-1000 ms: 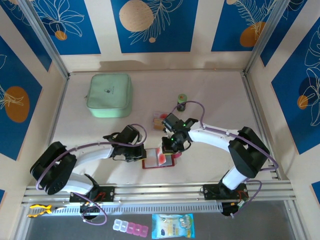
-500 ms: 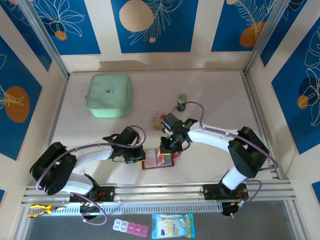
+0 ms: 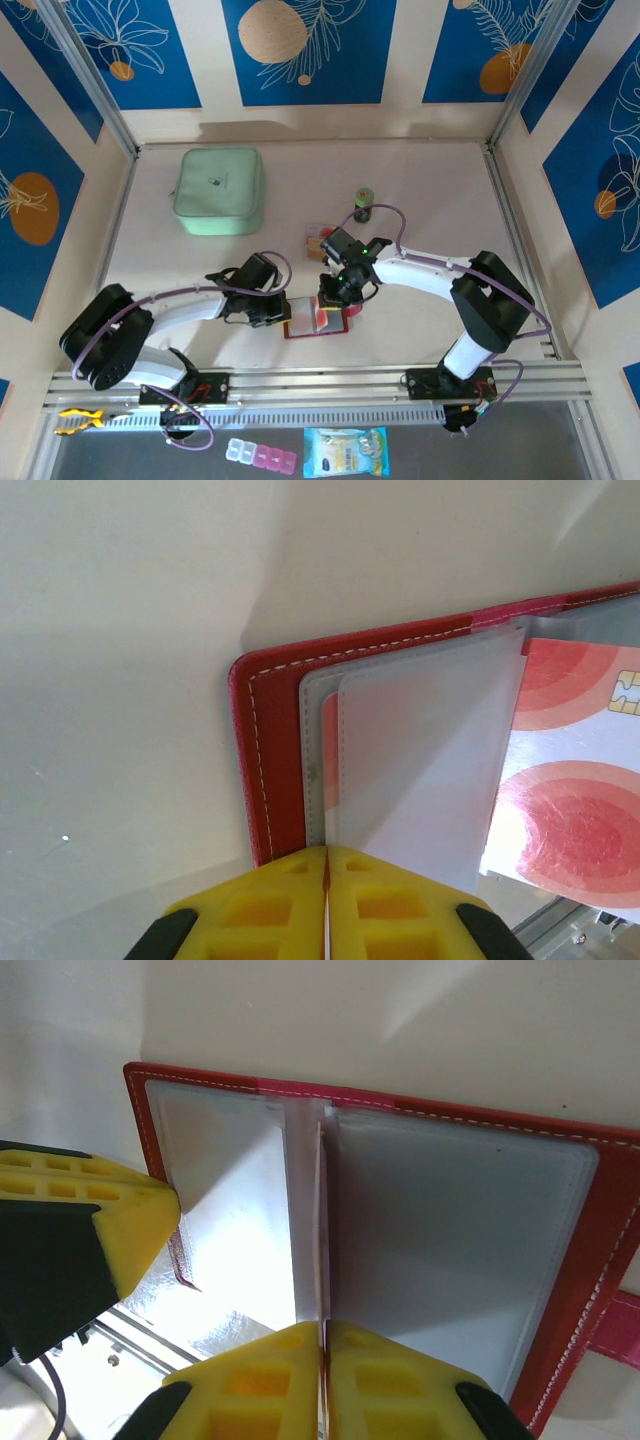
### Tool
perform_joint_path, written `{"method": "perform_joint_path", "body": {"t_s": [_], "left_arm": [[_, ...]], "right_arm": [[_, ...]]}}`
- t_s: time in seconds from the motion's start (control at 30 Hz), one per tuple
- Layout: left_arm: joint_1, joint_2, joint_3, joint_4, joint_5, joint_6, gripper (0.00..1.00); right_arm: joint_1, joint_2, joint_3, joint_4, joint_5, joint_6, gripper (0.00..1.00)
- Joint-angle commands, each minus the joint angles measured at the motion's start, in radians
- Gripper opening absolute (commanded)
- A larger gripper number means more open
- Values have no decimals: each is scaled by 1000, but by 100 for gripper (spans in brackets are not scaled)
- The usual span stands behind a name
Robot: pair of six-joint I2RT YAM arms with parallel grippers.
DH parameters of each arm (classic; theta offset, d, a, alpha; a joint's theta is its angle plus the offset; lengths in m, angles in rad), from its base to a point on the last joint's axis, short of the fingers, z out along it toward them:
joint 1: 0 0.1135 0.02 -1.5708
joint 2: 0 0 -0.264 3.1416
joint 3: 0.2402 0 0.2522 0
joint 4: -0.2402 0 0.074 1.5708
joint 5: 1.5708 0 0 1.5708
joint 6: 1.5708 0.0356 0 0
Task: Take the credit cards out of the card holder
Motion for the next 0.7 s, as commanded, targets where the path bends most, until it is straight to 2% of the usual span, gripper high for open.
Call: {"method": "perform_joint_path", "body": {"t_s": [0.0,0.23,0.43,0.53,0.67], "left_arm": [[-6,-28,-9,-7,-8,-6,8],[-5,-66,21,-48,-39,9,10],[-3,-76,27,-48,-48,19,12],[0,-103,20,-39,-63,18,12],[10,-139,17,-49,-84,20,13]], "right_arm": [[8,-9,11,-28,4,2,9],[-2,-70,33,-85,44,-36,6],[-38,-109,48,-130,55,-137,4],[-58,-126,62,-149,45,-250,3],[-75,-138,93,-171,28,-490,0]]}}
